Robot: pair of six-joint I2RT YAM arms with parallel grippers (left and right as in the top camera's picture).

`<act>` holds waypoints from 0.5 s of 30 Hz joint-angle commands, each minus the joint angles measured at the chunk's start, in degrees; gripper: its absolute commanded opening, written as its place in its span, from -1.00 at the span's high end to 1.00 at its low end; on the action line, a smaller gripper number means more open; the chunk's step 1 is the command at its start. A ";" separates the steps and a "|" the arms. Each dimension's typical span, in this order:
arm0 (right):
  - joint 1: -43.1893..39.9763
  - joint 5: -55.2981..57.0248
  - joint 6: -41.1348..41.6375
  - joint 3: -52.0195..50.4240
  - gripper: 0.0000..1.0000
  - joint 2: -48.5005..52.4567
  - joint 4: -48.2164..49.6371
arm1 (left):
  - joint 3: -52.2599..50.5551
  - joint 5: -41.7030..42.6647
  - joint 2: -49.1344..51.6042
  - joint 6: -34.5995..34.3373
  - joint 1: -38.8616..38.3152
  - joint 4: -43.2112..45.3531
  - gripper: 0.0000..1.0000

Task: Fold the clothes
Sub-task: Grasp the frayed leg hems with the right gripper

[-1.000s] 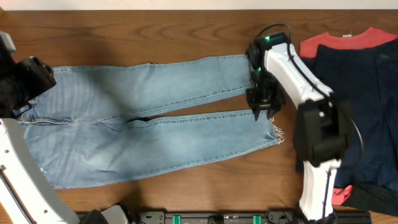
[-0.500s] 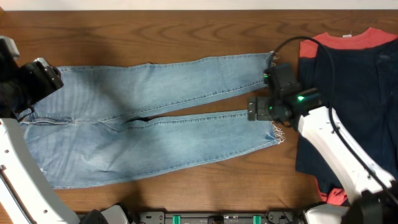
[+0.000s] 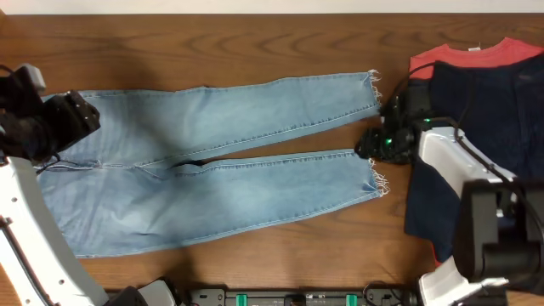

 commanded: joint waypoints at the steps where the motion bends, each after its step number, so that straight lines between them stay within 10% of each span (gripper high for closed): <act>1: 1.60 -3.28 -3.10 -0.04 0.05 3.74 0.00 | -0.28 1.33 0.17 -0.20 -1.03 -0.28 -0.59; 6: 1.60 -3.13 -3.89 0.68 0.92 4.44 1.01 | -0.28 1.29 0.17 -0.20 -1.11 -0.50 -0.59; 15: -4.98 4.28 -3.98 12.96 0.97 -0.11 -1.18 | -0.31 -4.61 0.61 0.26 -1.09 -0.44 -0.59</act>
